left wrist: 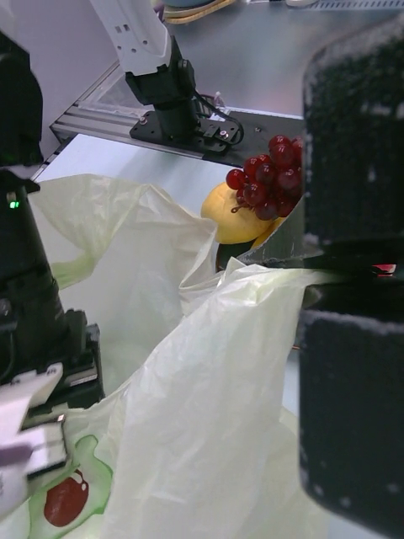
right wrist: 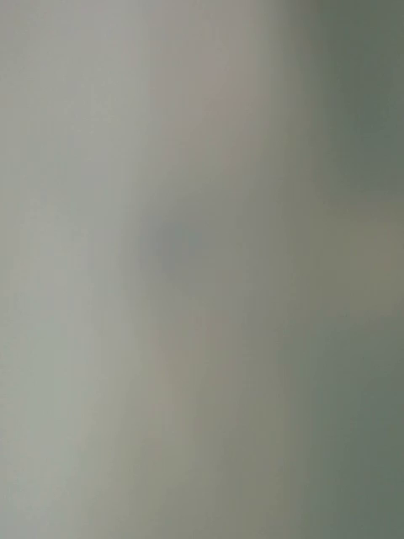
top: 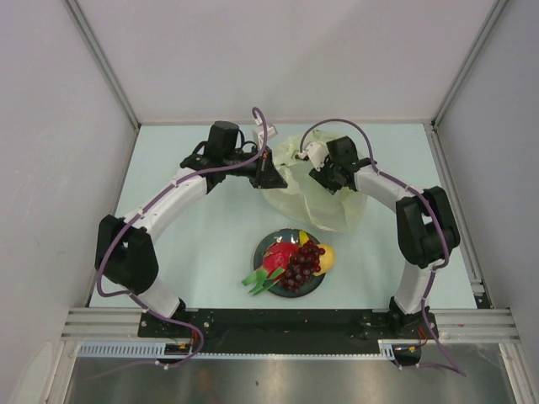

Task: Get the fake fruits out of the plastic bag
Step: Take out the fake fruit from the plastic bag.

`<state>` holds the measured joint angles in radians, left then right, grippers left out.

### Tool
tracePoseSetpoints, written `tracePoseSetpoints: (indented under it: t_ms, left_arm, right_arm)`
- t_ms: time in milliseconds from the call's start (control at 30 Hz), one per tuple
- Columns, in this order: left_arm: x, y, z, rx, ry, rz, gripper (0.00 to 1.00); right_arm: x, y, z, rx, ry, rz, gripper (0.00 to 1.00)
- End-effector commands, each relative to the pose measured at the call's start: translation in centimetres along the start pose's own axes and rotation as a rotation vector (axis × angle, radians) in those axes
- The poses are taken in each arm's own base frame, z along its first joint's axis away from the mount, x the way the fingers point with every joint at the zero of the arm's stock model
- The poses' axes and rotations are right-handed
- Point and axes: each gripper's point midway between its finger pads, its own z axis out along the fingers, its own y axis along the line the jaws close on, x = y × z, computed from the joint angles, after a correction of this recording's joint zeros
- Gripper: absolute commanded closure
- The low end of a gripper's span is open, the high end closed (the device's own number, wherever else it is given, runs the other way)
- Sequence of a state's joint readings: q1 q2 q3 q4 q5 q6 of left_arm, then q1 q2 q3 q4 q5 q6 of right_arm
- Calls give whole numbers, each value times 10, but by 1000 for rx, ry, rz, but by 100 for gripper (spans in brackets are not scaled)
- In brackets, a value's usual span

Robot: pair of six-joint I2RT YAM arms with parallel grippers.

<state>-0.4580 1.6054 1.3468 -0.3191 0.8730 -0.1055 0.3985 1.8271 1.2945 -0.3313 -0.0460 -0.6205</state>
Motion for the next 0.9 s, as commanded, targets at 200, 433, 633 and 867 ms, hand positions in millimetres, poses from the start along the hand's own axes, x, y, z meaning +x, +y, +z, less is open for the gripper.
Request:
tracePoseSetpoints:
  t_ms: [200, 433, 633, 867]
  left_arm:
    - [3, -5, -2, 31, 12, 17, 100]
    - [10, 3, 0, 9, 30, 26, 100]
    - [15, 7, 1, -2, 42, 21, 100]
    - [10, 10, 2, -15, 34, 31, 100]
  right_arm:
    - [-8, -42, 55, 19, -18, 123, 46]
    - [-2, -51, 88, -11, -14, 103, 54]
    - [-27, -53, 99, -59, -92, 126, 67]
    - [-36, -40, 81, -95, -101, 92, 100]
